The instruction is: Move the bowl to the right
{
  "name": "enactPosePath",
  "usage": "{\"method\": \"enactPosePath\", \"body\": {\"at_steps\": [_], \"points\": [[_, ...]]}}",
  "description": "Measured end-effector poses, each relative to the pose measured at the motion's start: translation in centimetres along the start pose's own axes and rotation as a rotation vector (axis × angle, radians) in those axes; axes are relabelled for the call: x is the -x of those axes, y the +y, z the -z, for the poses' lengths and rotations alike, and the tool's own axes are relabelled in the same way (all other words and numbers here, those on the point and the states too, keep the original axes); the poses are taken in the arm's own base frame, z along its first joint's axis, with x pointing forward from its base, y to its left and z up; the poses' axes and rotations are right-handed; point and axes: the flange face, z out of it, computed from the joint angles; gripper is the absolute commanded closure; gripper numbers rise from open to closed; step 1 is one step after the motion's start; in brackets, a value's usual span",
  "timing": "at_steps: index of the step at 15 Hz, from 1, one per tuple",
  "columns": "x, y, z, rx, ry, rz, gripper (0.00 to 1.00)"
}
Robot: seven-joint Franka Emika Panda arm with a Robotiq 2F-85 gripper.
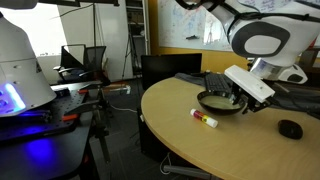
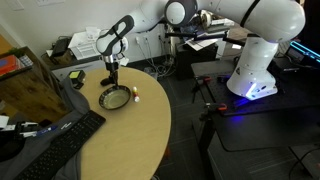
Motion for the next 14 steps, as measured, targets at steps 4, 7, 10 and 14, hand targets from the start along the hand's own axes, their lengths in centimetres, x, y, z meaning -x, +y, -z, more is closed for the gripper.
{"method": "enactPosePath", "body": {"at_steps": [4, 7, 10, 14], "points": [[-1.7, -1.9, 1.7, 0.076, 0.018, -0.084, 0.00], [-2.8, -6.7, 4.1, 0.152, -0.058, -0.157, 0.00], [-2.2, -11.6, 5.8, 0.210, -0.171, -0.236, 0.00], [1.3, -14.4, 7.6, 0.273, -0.389, -0.334, 0.00]]}}
